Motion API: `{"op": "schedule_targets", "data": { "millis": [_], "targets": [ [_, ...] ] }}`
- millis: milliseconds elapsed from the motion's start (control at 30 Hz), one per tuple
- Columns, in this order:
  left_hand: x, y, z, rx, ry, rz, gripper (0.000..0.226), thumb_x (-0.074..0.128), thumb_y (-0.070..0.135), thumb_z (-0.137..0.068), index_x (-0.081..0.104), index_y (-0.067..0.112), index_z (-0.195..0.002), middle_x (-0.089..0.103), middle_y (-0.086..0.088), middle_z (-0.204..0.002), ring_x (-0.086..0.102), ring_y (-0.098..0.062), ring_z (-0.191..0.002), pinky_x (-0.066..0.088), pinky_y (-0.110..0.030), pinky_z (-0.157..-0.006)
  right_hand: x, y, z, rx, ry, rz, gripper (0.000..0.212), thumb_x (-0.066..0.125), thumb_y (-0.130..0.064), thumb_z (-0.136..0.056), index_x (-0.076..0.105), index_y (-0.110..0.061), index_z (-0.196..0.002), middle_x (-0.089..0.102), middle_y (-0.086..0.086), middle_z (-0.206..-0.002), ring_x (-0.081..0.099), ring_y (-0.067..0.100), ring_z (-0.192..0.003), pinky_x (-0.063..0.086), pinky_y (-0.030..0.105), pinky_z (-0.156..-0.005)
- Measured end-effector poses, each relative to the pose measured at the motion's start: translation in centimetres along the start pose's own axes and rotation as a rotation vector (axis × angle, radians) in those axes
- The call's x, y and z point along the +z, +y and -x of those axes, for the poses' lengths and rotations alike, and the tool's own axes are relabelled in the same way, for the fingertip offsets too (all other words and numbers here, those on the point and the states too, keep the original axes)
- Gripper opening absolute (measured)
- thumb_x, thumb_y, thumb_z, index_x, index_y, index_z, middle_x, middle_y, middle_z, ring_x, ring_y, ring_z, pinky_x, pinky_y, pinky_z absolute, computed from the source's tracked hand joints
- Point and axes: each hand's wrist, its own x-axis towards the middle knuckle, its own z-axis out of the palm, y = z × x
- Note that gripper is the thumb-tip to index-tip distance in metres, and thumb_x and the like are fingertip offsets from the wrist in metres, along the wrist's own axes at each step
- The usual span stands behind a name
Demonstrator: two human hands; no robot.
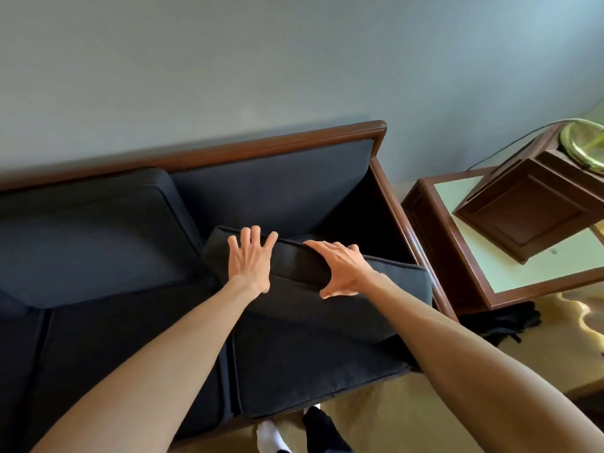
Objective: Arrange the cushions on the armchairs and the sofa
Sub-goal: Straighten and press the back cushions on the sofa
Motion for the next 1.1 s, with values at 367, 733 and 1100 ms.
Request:
{"op": "schedule_targets", "data": {
  "millis": [367,733,1100],
  "targets": [
    [-1.3,-3.3,-3.6,0.166,0.041,0.221,0.092,0.082,0.042,-0.044,0.036,0.029,-0.122,0.062,0.013,-0.108,0.053,-0.016,-0.111,0.030,-0.052,-0.100,-2.1,4.7,-1.3,0.099,0.041,0.100,0.111,0.079,-0.058,-0.043,0.033,-0.030,-0.140,0.058,-0.006,-0.122,0.057,0.024,-0.112,0.048,0.042,-0.082],
    [-4.0,-6.6,-9.6,0.000,0.041,0.330,0.089,0.087,0.035,-0.049,0.041,0.027,-0.126,0.065,0.005,-0.103,0.053,-0.022,-0.107,0.039,-0.051,-0.096,-9.1,6.0,-11.5,-0.029,0.045,0.159,0.109,0.082,-0.045,-0.045,0.033,-0.033,-0.142,0.063,-0.003,-0.117,0.058,0.025,-0.108,0.050,0.043,-0.083],
    [-2.8,-7.8,-16.6,-0.037,-0.060,0.439,0.098,0.086,0.031,-0.056,0.033,0.028,-0.139,0.055,0.002,-0.133,0.045,-0.025,-0.127,0.026,-0.061,-0.109,-8.7,10.3,-18.3,-0.045,0.075,0.177,0.106,0.078,-0.046,-0.068,0.016,-0.036,-0.153,0.038,0.000,-0.150,0.034,0.026,-0.139,0.024,0.063,-0.110]
  ]
}}
